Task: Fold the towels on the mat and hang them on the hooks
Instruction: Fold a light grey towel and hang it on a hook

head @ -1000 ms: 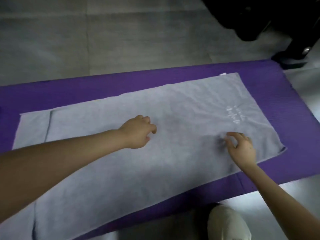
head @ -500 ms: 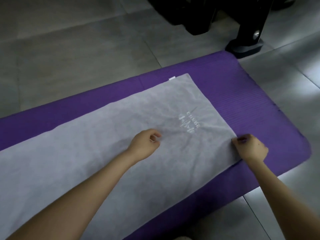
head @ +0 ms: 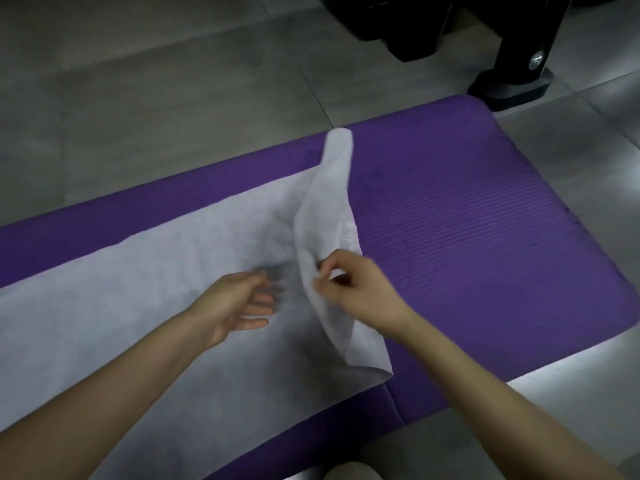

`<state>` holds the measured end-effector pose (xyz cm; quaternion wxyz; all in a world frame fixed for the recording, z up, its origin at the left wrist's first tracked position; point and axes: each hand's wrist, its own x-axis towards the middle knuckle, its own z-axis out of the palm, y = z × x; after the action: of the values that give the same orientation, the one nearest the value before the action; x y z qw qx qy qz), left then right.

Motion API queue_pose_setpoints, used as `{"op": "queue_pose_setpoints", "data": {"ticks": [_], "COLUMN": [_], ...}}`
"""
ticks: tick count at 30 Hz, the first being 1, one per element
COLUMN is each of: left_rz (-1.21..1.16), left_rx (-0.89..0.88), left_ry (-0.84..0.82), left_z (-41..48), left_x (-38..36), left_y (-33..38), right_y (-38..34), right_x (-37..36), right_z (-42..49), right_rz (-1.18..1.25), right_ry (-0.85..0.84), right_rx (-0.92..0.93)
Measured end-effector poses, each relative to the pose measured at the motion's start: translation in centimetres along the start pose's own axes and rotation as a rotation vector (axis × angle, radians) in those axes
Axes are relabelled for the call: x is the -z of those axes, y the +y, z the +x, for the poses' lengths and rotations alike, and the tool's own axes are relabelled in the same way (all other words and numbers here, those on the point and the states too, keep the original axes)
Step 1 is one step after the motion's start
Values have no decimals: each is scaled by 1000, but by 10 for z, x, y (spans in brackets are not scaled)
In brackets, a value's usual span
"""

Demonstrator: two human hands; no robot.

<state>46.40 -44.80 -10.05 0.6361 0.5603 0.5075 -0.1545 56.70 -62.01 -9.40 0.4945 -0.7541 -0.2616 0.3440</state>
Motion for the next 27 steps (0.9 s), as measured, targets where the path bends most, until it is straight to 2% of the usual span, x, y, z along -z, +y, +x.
{"op": "queue_pose_setpoints", "data": {"ticks": [2,3,5,8,11,15,19,22,27], "left_rz": [-43,-70,-140,-194,-108,33,149,338,464], "left_rx": [49,62,70,75,45,-13,-68,-121,-117], "left_ry": [49,83,154,201,181,246,395,458,452], "left_z": [3,4,7,11,15,24,36,37,43], "left_x": [3,4,7,7,0,-11,-14,-15,-15], "left_y": [-7,-10,-14,-21,-26,-33,-43,-50,-61], "right_y": [10,18,28,32,26,17,7,5,15], "right_x": [-12,-14,-10,3,11,-1,-20,-33,-41], "right_z": [6,10,24,54,96,160,220,255,287], "right_rz": [-311,-482,-666,-641,-620,-679,-722,-796,-942], "right_ry": [-182,-212,-99,185,306,292,216,184,152], "right_rx": [15,12,-31,-28,13,102,174,129,52]}}
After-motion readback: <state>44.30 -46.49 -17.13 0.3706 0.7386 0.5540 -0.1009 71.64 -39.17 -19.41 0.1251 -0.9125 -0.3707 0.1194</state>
